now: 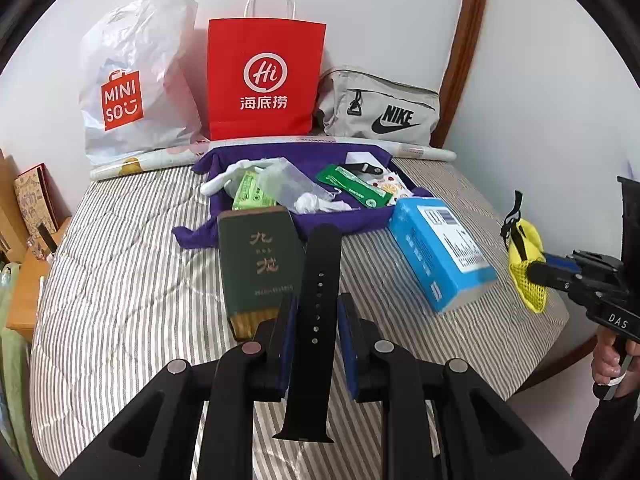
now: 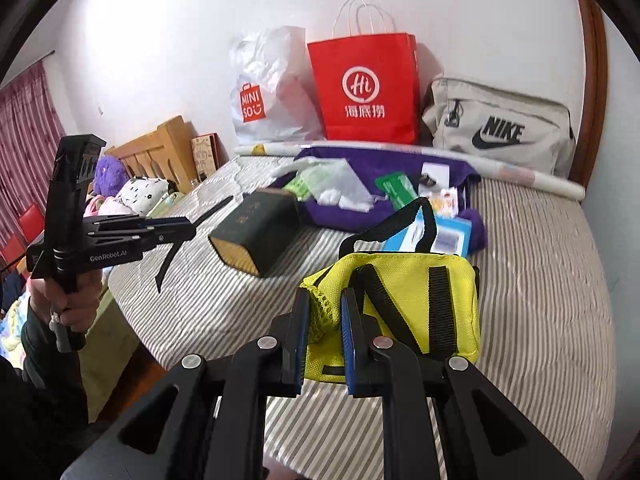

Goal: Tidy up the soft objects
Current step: 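Carry the yellow pouch and black strap over the purple towel with both tools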

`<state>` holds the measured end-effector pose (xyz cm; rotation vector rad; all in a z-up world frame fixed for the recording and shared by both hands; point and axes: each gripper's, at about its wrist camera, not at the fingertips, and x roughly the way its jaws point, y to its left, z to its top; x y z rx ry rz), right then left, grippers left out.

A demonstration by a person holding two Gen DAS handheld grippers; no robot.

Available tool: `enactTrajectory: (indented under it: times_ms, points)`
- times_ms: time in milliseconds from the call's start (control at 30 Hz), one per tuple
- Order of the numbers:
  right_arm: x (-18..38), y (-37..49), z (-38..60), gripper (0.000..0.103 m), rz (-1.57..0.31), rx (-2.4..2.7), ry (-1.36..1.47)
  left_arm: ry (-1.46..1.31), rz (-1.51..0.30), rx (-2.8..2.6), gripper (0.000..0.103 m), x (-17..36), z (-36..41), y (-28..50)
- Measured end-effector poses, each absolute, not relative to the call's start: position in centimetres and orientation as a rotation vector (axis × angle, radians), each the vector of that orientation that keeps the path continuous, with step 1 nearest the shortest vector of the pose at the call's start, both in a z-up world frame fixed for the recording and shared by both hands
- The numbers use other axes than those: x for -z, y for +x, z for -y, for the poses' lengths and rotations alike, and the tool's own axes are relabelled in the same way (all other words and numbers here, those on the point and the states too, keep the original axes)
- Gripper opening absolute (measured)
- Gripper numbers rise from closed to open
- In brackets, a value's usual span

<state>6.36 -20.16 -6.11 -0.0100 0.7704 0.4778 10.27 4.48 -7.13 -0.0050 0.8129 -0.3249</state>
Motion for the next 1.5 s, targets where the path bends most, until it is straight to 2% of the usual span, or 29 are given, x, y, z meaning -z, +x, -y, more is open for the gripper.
enactTrajectory:
  times_ms: [800,1500]
  points:
    - [4.1,15.6,18.8,0.015,-0.731,-0.476,-0.045,-0.076,-0.827,0.296,0.02,5.8,-4.7,19.0]
    - [5.6,24.9,17.6,0.015,-0.781,-0.485,-0.059,-0.09,-0.863,0.288,0.02,6.0,-5.1,27.0]
